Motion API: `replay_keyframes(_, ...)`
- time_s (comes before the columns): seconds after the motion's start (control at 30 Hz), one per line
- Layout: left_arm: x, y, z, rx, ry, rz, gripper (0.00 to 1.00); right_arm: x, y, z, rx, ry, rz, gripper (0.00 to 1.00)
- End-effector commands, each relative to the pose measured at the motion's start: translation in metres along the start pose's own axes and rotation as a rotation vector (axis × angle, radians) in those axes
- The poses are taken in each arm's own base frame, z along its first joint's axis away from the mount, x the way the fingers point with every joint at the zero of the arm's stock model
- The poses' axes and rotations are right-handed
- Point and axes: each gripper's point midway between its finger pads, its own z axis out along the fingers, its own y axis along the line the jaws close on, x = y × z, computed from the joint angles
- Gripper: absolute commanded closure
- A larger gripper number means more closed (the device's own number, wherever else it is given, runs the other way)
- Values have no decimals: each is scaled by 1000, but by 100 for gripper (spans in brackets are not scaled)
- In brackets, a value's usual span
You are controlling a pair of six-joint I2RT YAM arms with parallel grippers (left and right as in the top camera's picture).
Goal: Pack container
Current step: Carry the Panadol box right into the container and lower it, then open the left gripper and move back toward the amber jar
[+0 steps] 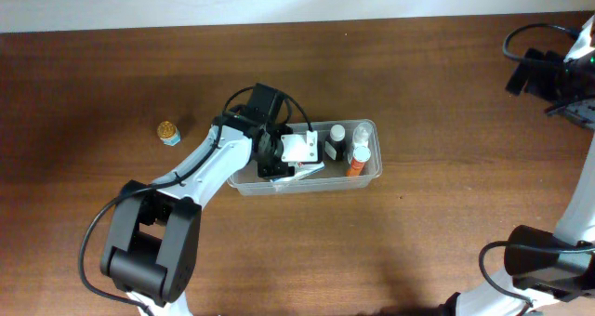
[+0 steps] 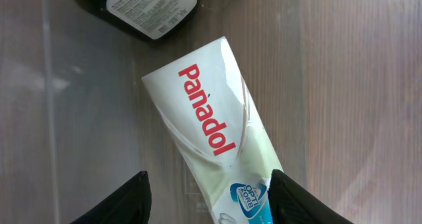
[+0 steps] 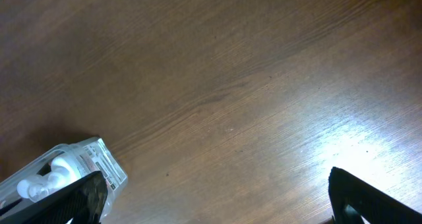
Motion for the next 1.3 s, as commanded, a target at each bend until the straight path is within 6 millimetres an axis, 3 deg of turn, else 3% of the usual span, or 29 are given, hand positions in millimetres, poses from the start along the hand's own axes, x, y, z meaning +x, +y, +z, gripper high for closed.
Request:
replay_keyframes(0.0, -20, 21, -22, -70, -45, -38, 41, 0, -2, -14, 0, -39, -5, 1)
replay_keyframes(0.2, -32, 53, -76, -254, -34, -204, 36, 0, -2, -14, 0, -39, -5, 1)
replay_keyframes(0.27, -38, 56, -102, -307, -52, -282, 31, 0, -2, -14, 0, -39, -5, 1)
replay_keyframes(0.33, -40, 57, -126, -363, -64, -365, 17, 0, -2, -14, 0, -39, -5, 2)
replay_keyframes(0.4, -40, 59, -158, -451, -84, -476, 13, 0, -2, -14, 0, -39, -5, 2)
replay_keyframes(0.47, -43, 56, -187, -510, -119, -542, 1, 0, -2, -14, 0, -39, -5, 2)
replay_keyframes(0.57, -53, 44, -228, -565, -200, -586, 1, 0, -2, -14, 0, -39, -5, 2)
replay_keyframes(0.73, -64, 24, -280, -631, -302, -586, 0, 0, -2, -14, 0, -39, -5, 2)
replay_keyframes(0.8, -59, 24, -295, -678, -312, -597, 1, 1, -2, -14, 0, -38, -6, 1)
replay_keyframes(0.9, -13, 45, -311, -810, -274, -836, 1, 0, -2, -14, 0, -39, -5, 1)
replay_keyframes(0.93, 17, 55, -312, -837, -260, -974, 0, 0, -2, -14, 0, -39, -5, 2)
replay_keyframes(1.0, 55, 66, -309, -850, -249, -1154, 1, 0, -2, -14, 0, -39, -5, 1)
replay_keyframes(1.13, 112, 76, -286, -774, -230, -1395, 1, 0, -2, -14, 0, -39, -5, 1)
replay_keyframes(1.27, 161, 75, -247, -662, -141, -1552, 1, 0, -2, -14, 0, -39, -5, 1)
